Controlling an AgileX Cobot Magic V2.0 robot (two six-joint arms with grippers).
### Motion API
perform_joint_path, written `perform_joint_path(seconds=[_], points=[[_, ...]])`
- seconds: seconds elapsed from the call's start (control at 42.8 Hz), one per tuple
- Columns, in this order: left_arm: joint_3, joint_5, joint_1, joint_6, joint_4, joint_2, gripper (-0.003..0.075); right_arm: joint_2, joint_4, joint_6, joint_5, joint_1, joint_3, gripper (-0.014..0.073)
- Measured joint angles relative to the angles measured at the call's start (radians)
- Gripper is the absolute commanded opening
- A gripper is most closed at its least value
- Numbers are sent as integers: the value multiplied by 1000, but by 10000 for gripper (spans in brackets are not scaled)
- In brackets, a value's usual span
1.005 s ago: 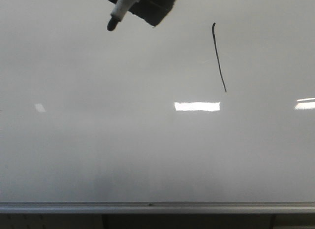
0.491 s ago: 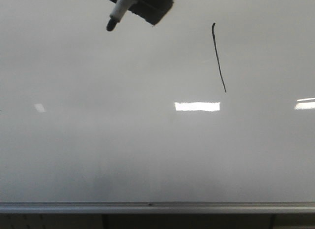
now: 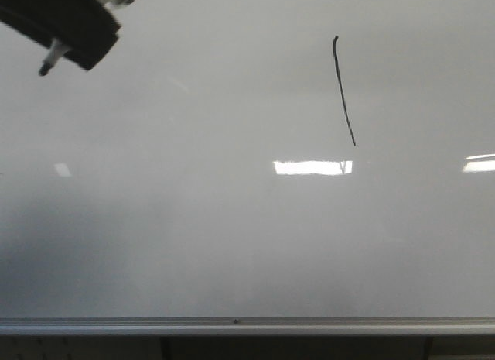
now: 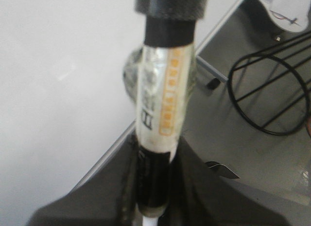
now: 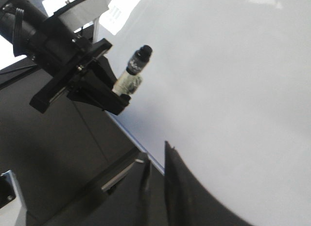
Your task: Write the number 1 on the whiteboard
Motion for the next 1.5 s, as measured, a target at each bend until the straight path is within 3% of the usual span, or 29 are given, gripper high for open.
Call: perform_joint_path(seconds=[0.234,0.514,0.981,1.355,1.496], points=[[176,-224,256,-54,4,-51,-20,-173,0,2,-218,0,225,-60],[222,-339,471,-82,5,19,-20,-231,0,2,-260,0,330,-60],[81,-395,491,-83,17,331,-20,-231,2,2,-277,0,330,-60],[28,-415,491,-83,34,395,-17,-231,2,4,-279,0,330,-60],[28,-431,491,-83,40,398,53,-231,2,4,-279,0,330,-60]])
